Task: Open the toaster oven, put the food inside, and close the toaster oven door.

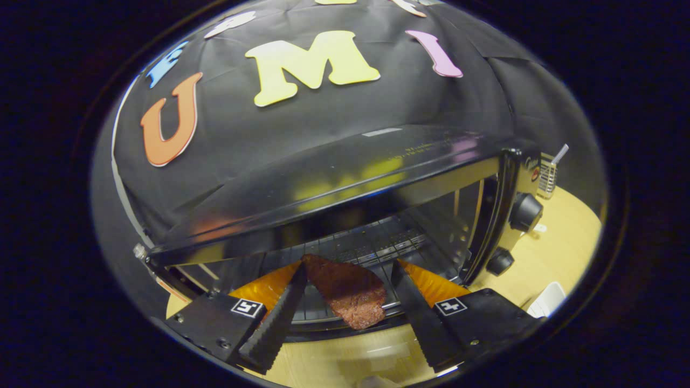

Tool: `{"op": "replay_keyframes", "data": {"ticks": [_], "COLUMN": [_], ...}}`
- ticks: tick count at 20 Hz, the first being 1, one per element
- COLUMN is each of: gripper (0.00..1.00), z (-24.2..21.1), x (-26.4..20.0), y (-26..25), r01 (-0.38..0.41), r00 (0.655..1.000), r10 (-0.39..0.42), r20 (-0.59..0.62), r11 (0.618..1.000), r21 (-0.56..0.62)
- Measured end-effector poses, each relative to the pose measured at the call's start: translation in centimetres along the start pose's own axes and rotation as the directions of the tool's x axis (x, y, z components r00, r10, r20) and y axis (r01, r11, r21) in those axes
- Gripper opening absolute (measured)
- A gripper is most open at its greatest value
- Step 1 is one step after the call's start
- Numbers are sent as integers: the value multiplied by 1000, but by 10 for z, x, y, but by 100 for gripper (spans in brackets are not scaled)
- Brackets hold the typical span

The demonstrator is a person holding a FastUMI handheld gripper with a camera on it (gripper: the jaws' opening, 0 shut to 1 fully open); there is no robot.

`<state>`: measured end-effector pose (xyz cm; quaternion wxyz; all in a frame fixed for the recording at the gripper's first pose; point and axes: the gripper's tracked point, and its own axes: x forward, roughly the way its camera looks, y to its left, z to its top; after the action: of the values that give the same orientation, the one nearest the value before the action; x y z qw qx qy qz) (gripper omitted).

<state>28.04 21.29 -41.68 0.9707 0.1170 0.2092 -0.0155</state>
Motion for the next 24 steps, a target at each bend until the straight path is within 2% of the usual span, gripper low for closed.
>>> {"op": "replay_keyframes", "data": {"ticks": [6, 9, 14, 18, 24], "gripper": [100, 100, 100, 100, 100], "z": [5, 6, -14, -50, -112], "x": [-49, -84, -145, -187, -215], "y": [-2, -16, -35, -52, -78], "r01": [-39, -50, -104, -138, -139], "r00": [998, 996, 985, 970, 939], "r10": [35, 35, 68, 75, 37], "r20": [-50, -82, -159, -233, -341], "r11": [996, 982, 967, 954, 950], "r21": [-86, -183, -233, -266, -280]}}
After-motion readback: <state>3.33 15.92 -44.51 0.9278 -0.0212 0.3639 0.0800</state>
